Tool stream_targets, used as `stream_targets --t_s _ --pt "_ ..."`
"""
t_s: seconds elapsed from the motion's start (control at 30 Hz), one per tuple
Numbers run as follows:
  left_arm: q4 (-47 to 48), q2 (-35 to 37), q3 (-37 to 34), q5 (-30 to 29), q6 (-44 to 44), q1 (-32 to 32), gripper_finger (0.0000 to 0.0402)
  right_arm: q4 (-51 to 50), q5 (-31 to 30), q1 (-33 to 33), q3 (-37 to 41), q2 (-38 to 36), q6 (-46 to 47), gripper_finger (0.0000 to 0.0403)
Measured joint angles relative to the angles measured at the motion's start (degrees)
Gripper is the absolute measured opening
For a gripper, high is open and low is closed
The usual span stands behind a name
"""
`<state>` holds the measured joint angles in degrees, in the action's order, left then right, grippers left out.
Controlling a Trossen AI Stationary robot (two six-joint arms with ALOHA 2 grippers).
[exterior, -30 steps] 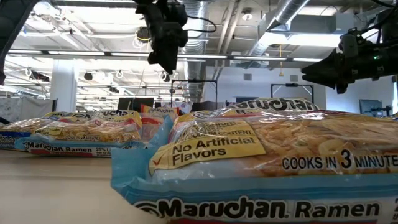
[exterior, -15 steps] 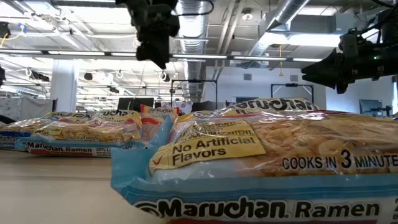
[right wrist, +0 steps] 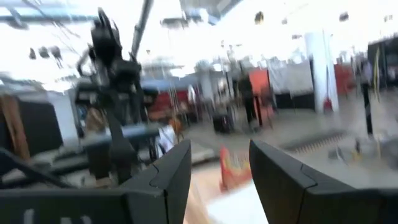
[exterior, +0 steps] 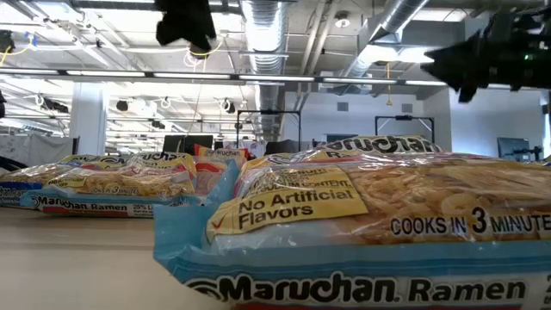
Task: Sort Maruchan noodles
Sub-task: Put the blue noodle pack into the black bin
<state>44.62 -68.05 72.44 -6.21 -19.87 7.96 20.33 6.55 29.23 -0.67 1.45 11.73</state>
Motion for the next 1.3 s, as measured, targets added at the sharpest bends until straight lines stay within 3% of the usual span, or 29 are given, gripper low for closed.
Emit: stream_targets --t_s 0.47,0.63,0.83,1.3 --pt "-1.69 13.1 -0.02 -0.63 -2.87 -3.47 0.0123 29.7 -1.86 0.04 -0.13 0.0 -0.14 0.0186" --pt "-1.59 15.63 -0.02 -0.68 -2.0 -3.47 0.0123 30.61 -1.86 0.07 -3.27 0.04 -4.45 0.0186" --pt "-1.31 16.43 -0.02 -0.68 -0.73 -3.46 0.0123 22.58 -1.75 0.07 -9.46 2.04 -5.77 0.0186" --pt "1.46 16.35 -0.02 -0.45 1.83 -3.44 0.0123 -20.93 -1.84 0.07 -28.33 15.0 -2.75 0.0191"
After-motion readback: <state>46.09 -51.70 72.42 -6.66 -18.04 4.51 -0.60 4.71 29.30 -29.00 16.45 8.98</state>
